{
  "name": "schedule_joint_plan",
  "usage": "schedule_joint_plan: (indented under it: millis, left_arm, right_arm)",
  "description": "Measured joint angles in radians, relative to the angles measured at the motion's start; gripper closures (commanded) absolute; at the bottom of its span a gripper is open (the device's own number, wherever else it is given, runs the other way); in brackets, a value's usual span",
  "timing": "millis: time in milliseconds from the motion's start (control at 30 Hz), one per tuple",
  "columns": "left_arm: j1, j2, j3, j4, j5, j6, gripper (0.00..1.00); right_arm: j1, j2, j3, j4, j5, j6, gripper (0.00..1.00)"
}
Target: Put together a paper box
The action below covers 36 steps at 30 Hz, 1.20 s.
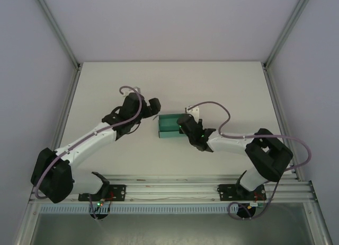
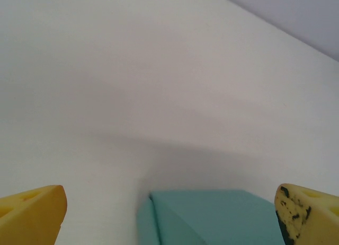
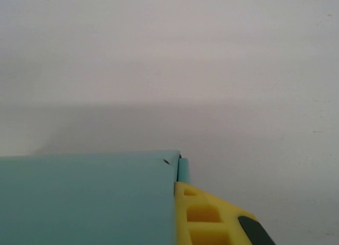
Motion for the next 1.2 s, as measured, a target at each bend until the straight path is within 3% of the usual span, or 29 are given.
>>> schedule_joint_plan:
  millis: [100, 200, 333, 667, 767, 900, 1067, 1200]
  left_arm:
    - [0.028, 0.108, 0.005, 0.05, 0.114, -0.013, 0.05]
    - [0.039, 0.208, -0.01, 0.084, 0.209, -0.039, 0.16]
    - [0.039, 0.252, -0.037, 0.136, 0.299, -0.065, 0.27]
    - [0.039, 0.268, -0.153, 0.27, 0.378, -0.111, 0.32]
    - [0.039, 0.271, -0.176, 0.311, 0.389, -0.12, 0.37]
    - [0.039, 0.291, -0.192, 0.359, 0.402, -0.13, 0.43]
    - [0.039, 0.333, -0.192, 0.412, 0.431, -0.13, 0.49]
    - [0.039, 0.365, -0.192, 0.456, 0.45, -0.116, 0.59]
  right_arm:
    - [0.021, 0.001, -0.005, 0.004, 0.018, -0.007, 0.94]
    - [0.036, 0.001, -0.013, 0.011, 0.029, -0.01, 0.92]
    - [0.042, 0.0, -0.033, 0.009, 0.037, -0.01, 0.88]
    - [0.063, -0.053, -0.076, -0.077, -0.014, -0.007, 0.71]
    - [0.065, -0.122, -0.102, -0.106, -0.037, 0.002, 0.57]
    - [0.066, -0.255, -0.175, -0.155, -0.072, 0.034, 0.48]
    - [0.066, -0.429, -0.279, -0.231, -0.109, 0.117, 0.28]
    - [0.065, -0.55, -0.326, -0.268, -0.126, 0.16, 0.13]
